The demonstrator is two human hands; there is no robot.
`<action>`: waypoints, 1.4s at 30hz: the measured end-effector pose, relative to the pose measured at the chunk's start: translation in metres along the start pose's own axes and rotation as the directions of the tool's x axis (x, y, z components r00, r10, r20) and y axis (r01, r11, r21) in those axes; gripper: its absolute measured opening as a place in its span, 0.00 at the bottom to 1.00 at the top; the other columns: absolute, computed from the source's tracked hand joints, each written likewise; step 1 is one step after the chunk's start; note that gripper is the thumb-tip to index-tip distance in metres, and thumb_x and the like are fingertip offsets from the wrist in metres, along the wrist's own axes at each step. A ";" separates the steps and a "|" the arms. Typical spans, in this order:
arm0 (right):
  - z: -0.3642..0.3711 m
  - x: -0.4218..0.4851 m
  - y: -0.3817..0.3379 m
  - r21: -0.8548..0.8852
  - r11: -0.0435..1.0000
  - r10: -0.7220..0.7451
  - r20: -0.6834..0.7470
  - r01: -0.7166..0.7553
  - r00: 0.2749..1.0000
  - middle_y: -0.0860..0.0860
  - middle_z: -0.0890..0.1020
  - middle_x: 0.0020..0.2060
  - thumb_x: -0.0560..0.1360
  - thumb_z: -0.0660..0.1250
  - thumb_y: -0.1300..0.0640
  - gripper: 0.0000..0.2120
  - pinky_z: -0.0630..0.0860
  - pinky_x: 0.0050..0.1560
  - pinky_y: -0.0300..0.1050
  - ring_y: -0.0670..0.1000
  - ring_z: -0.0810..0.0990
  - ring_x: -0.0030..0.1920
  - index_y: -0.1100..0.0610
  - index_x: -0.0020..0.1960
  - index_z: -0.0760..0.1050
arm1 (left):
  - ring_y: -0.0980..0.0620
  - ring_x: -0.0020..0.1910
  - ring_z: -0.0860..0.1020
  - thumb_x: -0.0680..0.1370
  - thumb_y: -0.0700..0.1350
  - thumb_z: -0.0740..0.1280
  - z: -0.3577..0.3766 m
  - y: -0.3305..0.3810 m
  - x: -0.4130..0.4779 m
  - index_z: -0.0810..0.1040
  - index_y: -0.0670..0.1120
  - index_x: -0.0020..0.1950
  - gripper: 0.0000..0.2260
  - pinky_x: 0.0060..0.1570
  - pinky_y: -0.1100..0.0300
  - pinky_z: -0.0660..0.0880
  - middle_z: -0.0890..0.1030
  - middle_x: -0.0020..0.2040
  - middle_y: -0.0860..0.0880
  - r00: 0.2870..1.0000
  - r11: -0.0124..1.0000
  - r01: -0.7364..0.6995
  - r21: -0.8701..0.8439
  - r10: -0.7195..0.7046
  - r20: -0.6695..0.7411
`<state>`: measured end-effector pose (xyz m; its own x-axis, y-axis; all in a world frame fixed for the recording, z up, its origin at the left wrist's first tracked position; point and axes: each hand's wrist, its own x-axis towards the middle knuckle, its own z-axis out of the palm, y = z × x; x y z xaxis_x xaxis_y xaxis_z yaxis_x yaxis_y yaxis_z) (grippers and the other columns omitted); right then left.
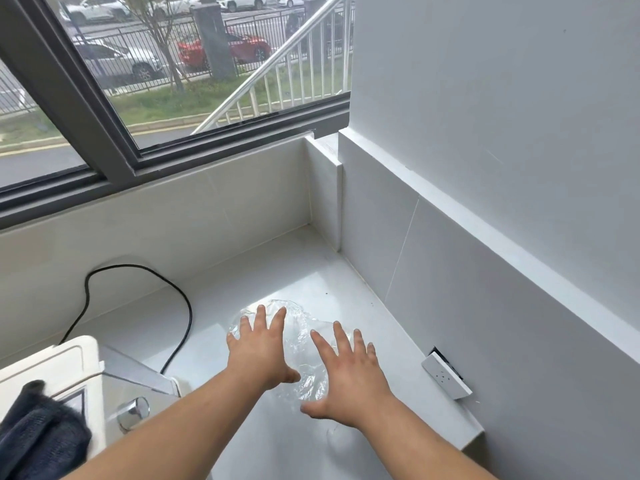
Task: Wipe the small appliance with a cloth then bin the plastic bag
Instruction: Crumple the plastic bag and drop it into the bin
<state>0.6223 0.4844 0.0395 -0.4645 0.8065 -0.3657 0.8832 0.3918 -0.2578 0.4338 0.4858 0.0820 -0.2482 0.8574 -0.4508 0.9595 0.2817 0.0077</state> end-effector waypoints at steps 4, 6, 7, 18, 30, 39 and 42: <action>0.003 0.002 0.001 -0.023 1.000 0.017 0.004 -0.016 1.000 0.55 0.35 0.84 0.70 0.71 0.31 0.59 0.53 0.80 0.67 0.68 0.46 0.83 0.39 0.81 0.30 | 0.37 0.82 0.56 0.68 0.66 0.78 0.007 0.002 0.004 0.41 0.55 0.85 0.59 0.76 0.42 0.64 0.46 0.86 0.40 1.000 0.999 0.016 0.035 -0.016 -0.009; 0.004 0.002 0.001 -0.041 0.999 0.030 0.007 -0.030 1.000 0.56 0.37 0.84 0.72 0.72 0.35 0.58 0.62 0.77 0.64 0.68 0.54 0.81 0.41 0.82 0.30 | 0.38 0.80 0.60 0.69 0.66 0.78 0.012 0.003 0.005 0.41 0.55 0.85 0.59 0.72 0.46 0.68 0.49 0.85 0.39 1.000 0.999 0.021 0.038 -0.020 -0.009; 0.005 0.002 0.001 -0.043 0.998 0.043 0.007 -0.043 0.999 0.57 0.38 0.84 0.74 0.71 0.38 0.56 0.67 0.73 0.60 0.67 0.61 0.77 0.42 0.82 0.31 | 0.39 0.79 0.61 0.69 0.66 0.78 0.015 0.003 0.005 0.41 0.54 0.85 0.58 0.70 0.47 0.70 0.50 0.85 0.38 1.000 0.999 0.023 0.035 -0.023 -0.005; 0.003 -0.001 -0.002 0.101 0.987 0.135 -0.095 -0.126 0.986 0.54 0.70 0.71 0.83 0.62 0.44 0.39 0.79 0.52 0.53 0.59 0.80 0.58 0.48 0.85 0.43 | 0.46 0.50 0.73 0.76 0.41 0.64 0.014 0.013 -0.020 0.52 0.53 0.83 0.38 0.39 0.54 0.72 0.74 0.42 0.52 0.999 0.992 -0.047 -0.120 0.046 -0.010; -0.060 -0.024 -0.035 0.961 0.065 0.294 0.239 -0.269 0.926 0.44 0.74 0.67 0.82 0.58 0.36 0.22 0.83 0.57 0.57 0.56 0.81 0.58 0.37 0.75 0.67 | 0.53 0.45 0.79 0.77 0.46 0.61 -0.042 0.015 -0.063 0.73 0.60 0.53 0.09 0.36 0.59 0.69 0.82 0.50 0.58 0.960 0.783 -0.196 -0.591 0.028 -0.280; -0.097 -0.060 -0.080 0.980 -0.193 0.222 0.082 -0.039 0.971 0.49 0.89 0.52 0.82 0.67 0.45 0.12 0.86 0.43 0.52 0.54 0.89 0.43 0.47 0.63 0.78 | 0.59 0.44 0.80 0.70 0.54 0.65 -0.064 -0.001 -0.117 0.75 0.62 0.57 0.15 0.39 0.61 0.73 0.81 0.51 0.62 0.934 0.581 -0.340 -0.740 0.121 -0.335; -0.109 -0.074 -0.095 0.990 -0.138 0.276 0.017 0.022 0.961 0.52 0.86 0.49 0.81 0.69 0.53 0.06 0.80 0.35 0.46 0.54 0.84 0.38 0.51 0.57 0.76 | 0.62 0.53 0.77 0.70 0.59 0.67 -0.071 -0.018 -0.134 0.74 0.61 0.64 0.22 0.45 0.65 0.71 0.78 0.57 0.63 0.899 0.643 -0.419 -0.641 0.191 -0.395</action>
<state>0.5798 0.4360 0.1879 -0.2042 0.8758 -0.4374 -0.1961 -0.4744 -0.8582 0.4403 0.3960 0.2058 -0.0927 0.9944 -0.0507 0.6350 0.0983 0.7663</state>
